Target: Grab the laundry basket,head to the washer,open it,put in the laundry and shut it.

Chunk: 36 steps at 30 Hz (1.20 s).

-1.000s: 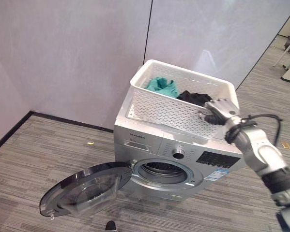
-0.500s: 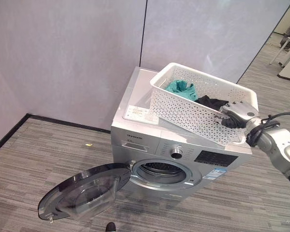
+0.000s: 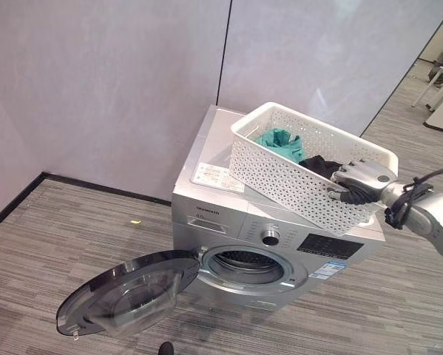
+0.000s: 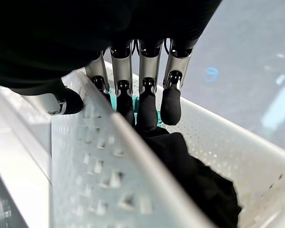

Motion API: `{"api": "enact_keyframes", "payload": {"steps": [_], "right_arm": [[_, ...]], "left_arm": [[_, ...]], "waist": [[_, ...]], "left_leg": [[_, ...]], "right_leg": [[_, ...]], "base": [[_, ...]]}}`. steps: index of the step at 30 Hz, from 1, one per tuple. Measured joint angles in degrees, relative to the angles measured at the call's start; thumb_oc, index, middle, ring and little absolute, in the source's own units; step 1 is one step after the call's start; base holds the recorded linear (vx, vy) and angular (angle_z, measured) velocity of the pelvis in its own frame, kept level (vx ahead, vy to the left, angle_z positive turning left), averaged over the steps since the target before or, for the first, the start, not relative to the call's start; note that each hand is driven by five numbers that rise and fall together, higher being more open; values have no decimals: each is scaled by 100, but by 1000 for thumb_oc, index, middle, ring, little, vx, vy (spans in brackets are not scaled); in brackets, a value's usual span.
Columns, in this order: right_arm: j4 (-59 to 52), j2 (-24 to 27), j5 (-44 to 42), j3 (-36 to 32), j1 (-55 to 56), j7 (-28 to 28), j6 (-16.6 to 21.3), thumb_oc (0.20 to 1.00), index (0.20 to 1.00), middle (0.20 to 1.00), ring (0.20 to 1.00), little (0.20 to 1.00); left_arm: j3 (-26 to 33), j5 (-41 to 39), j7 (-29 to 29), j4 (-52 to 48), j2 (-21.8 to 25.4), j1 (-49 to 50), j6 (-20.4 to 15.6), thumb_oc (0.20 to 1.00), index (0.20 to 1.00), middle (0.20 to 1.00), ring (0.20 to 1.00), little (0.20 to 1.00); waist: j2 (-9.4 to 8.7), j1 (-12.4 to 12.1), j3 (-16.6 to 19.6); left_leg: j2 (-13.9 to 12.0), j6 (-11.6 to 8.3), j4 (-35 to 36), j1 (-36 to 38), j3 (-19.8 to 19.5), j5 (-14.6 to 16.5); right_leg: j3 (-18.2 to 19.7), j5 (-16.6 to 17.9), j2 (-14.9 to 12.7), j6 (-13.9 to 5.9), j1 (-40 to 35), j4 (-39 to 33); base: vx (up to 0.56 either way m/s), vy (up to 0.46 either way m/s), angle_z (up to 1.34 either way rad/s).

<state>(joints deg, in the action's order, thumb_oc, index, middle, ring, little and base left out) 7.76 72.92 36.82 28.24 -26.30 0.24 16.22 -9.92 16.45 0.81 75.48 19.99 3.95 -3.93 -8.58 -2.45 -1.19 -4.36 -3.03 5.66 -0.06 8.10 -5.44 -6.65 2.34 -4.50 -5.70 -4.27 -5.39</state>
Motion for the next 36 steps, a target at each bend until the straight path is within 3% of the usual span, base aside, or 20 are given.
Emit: {"api": "enact_keyframes", "payload": {"steps": [12, 19, 32, 33, 34, 35, 36], "right_arm": [[549, 210, 1056, 1108, -738, -645, 124, 200, 200, 200, 200, 200], [735, 397, 1496, 1699, -1177, -892, 103, 200, 200, 200, 200, 200], [842, 469, 1688, 1798, -1322, -1113, 100, 200, 200, 200, 200, 200], [882, 468, 1686, 1745, -1269, -1131, 106, 423, 423, 423, 423, 423], [971, 467, 1686, 1573, -1103, -1133, 96, 589, 589, 589, 589, 589], [1138, 466, 1679, 1384, -850, -1126, 85, 884, 884, 884, 884, 884], [1277, 445, 1660, 1158, -593, -1126, 71, 931, 931, 931, 931, 931]], "left_arm": [[-101, 211, 1, 31, 2, 11, -95, 1000, 1000, 1000, 1000, 1000], [-275, 211, -7, 8, -14, 16, -140, 1000, 1000, 1000, 1000, 1000], [-262, 209, -104, 2, -115, 53, -187, 1000, 1000, 1000, 1000, 1000], [-258, 208, -104, 2, -119, 52, -187, 1000, 1000, 1000, 1000, 1000], [-251, 205, -104, 0, -121, 58, -188, 1000, 1000, 1000, 1000, 1000], [-252, 203, -102, 0, -120, 59, -188, 1000, 1000, 1000, 1000, 1000], [-248, 202, -101, -1, -121, 61, -189, 1000, 1000, 1000, 1000, 1000]], "waist": [[-10, 1, 155], [146, 1, 242], [405, 21, 294], [406, 19, 294], [412, 17, 293], [409, 12, 295], [403, 10, 295]], "left_leg": [[-2, -21, 0, -2, -48, -14], [-3, -35, 0, -8, -92, -23], [-9, -47, 0, -1, -107, -32], [-8, -48, 1, 0, -110, -33], [-6, -48, 0, 1, -113, -32], [-5, -47, 0, -1, -121, -32], [-4, -47, 1, -3, -130, -32]], "right_leg": [[-23, -43, 6, 14, -17, -1], [-38, -51, 10, 26, -30, -1], [-49, -55, 18, 43, -45, -1], [-53, -64, 17, 57, -49, -1], [-53, -70, 16, 64, -53, -1], [-61, -73, 16, 68, -55, -1], [-77, -78, 16, 73, -62, -1]], "base": [[3, -9, 1], [8, -7, 1], [0, 0, 0], [-10, -2, 3], [-11, 2, 3], [-10, 4, 4], [-12, 13, 3]]}}
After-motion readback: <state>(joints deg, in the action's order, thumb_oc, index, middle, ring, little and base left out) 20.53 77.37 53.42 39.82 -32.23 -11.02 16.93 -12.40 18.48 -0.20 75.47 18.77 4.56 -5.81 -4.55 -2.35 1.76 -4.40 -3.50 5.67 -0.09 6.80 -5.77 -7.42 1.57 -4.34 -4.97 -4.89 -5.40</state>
